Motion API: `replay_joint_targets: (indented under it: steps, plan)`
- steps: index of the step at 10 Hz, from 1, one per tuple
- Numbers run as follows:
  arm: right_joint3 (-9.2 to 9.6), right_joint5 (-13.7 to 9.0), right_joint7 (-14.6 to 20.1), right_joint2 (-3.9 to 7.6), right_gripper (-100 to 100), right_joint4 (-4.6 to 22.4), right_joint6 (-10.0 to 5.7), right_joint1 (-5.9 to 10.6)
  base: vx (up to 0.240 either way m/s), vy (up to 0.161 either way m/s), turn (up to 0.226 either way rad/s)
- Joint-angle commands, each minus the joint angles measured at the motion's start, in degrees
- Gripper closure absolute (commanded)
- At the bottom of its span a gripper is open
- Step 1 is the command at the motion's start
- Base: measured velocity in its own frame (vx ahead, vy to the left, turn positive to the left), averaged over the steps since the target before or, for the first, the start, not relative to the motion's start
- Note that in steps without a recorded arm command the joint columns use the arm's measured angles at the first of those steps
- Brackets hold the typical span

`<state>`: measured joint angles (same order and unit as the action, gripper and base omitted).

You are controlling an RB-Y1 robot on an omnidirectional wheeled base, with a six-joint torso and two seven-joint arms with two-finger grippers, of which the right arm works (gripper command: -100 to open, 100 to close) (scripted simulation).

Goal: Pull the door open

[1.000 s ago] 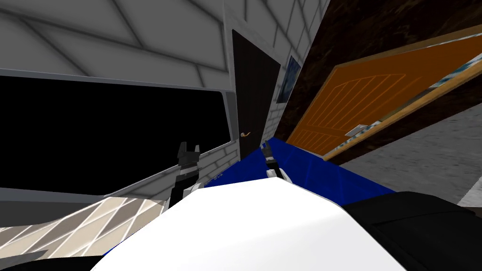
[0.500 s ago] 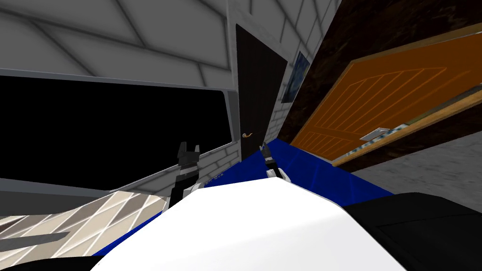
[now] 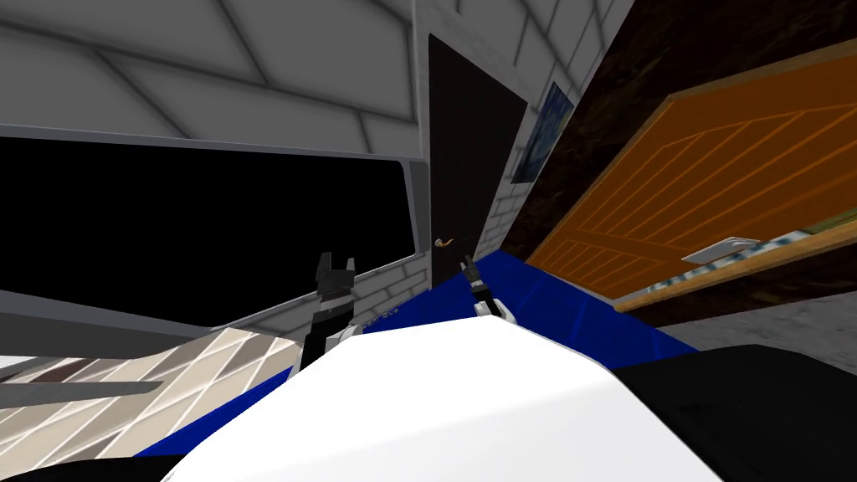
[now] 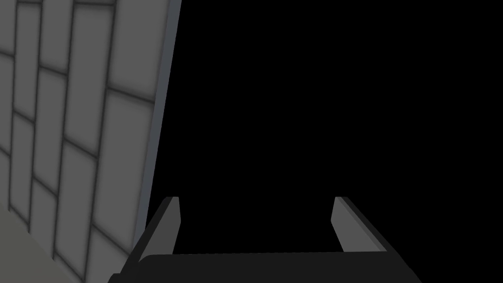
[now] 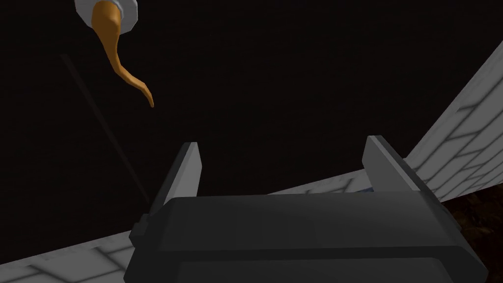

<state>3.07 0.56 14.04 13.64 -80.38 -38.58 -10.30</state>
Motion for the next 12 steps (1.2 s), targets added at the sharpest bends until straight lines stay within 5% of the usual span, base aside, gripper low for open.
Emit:
replay_joint_targets:
  steps: [1,10,12]
  plan:
    - [0.34,-0.02,0.25,0.77,-100,2.80,-0.30,1.03,0.047,-0.044,0.094]
    - [2.50,-0.12,1.88,5.38,-100,18.58,-2.24,7.28,0.069,-0.053,0.146]
    - [2.72,-0.13,2.04,5.84,-100,20.28,-2.43,7.91,0.056,-0.057,0.088]
